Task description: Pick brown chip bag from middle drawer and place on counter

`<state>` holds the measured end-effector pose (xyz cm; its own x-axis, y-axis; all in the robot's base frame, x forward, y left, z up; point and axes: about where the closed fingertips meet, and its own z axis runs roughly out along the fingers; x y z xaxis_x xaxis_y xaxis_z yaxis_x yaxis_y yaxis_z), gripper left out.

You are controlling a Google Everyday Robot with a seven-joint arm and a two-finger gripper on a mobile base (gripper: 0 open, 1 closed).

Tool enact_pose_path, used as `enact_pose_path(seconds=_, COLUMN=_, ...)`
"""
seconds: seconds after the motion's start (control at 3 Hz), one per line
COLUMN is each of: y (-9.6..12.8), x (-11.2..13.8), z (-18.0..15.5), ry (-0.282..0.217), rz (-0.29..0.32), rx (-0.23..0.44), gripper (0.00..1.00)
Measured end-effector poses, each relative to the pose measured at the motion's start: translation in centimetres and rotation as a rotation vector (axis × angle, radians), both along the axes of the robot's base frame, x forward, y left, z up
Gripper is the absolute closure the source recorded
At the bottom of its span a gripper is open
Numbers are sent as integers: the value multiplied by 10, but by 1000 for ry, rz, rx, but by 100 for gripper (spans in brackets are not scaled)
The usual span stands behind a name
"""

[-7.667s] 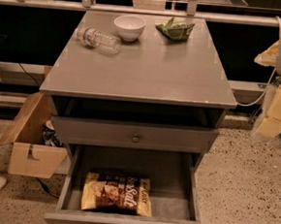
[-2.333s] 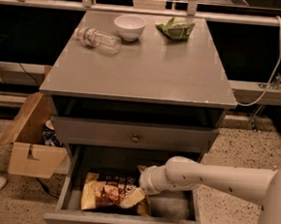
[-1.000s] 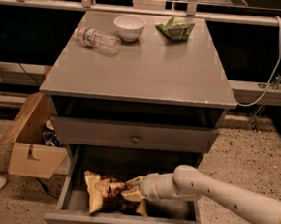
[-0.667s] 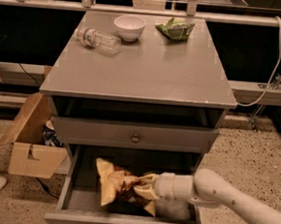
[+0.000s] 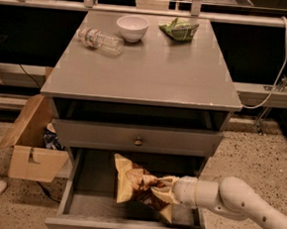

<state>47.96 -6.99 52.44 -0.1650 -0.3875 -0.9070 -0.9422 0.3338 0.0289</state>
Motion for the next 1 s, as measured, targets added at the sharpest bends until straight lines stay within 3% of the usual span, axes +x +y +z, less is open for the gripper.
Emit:
enact_pose_path(seconds=0.33, y=2, x=-4, z=22, ry=-32, rz=13, rx=3, gripper=100)
enact_pose_path(seconds=1.0, y=-5, x=-17, z=174, ry=-244, rz=34, rx=-102, gripper=100)
